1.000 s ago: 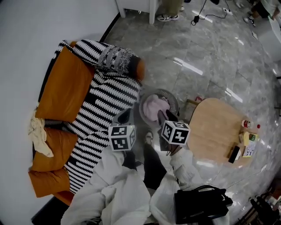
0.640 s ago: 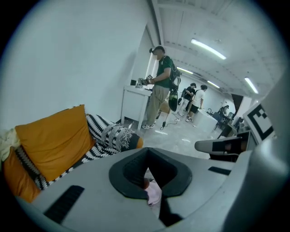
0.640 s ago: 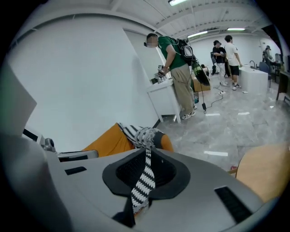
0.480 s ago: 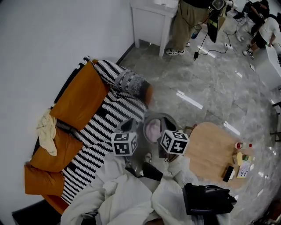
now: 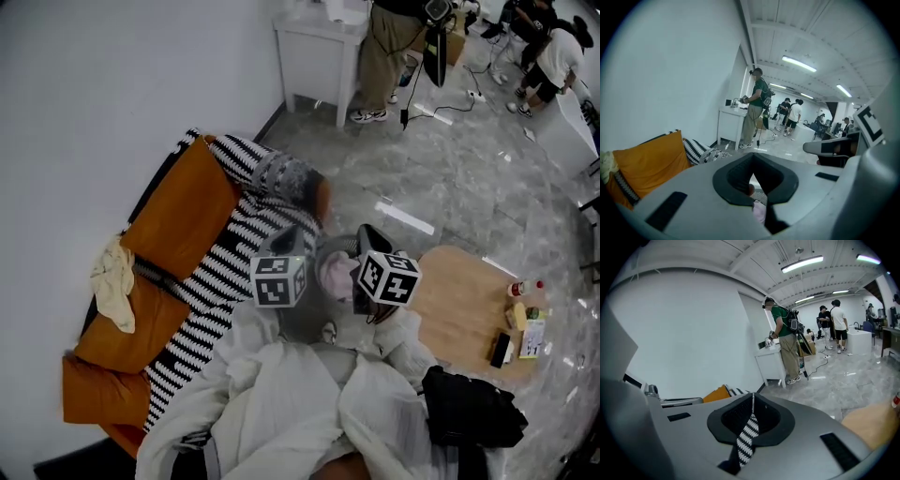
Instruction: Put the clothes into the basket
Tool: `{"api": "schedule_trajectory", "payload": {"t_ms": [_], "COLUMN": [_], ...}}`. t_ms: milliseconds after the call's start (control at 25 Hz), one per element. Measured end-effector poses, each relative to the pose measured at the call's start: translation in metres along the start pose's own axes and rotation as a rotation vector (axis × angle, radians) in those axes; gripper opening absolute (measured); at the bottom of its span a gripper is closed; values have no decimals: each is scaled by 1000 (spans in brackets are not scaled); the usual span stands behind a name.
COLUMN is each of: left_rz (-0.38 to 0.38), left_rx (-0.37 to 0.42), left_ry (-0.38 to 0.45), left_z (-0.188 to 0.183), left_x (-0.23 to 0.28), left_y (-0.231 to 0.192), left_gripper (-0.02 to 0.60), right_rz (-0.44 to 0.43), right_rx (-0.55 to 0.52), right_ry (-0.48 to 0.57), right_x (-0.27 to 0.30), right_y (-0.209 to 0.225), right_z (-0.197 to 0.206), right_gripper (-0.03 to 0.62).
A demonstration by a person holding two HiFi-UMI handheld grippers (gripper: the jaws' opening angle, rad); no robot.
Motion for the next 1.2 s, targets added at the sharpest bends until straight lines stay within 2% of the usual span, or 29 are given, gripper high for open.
{"api": "schedule_trajectory", "payload": {"t_ms": [200, 440, 920, 1200], "left_rz": [27, 21, -21, -39], "left_rx": [2, 6, -12, -16], "left_ry": [21, 25, 12, 23], "left_z": [-1, 1, -8, 1], "left_x": [-8, -14, 4, -12], "left_y": [0, -1, -6, -12], "left_gripper": [0, 0, 0, 0], "right_rz": [7, 13, 21, -4], "right_rx": [15, 14, 20, 4], "right_ry": [31, 37, 22, 10], "right_x": [-7, -13, -1, -8], "right_y": [-4, -8, 8, -4], "right_z": [3, 6, -5, 8], "right_gripper": [31, 31, 31, 31]}}
Point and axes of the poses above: the fingertips, and each gripper's own axes: x forward along the fingers, y to its right, z out of its underside, the point moved 1 cm from there along -x, backward along the fingers, and after that the axes turned 3 degrees about -z, right-handed, at the moved point
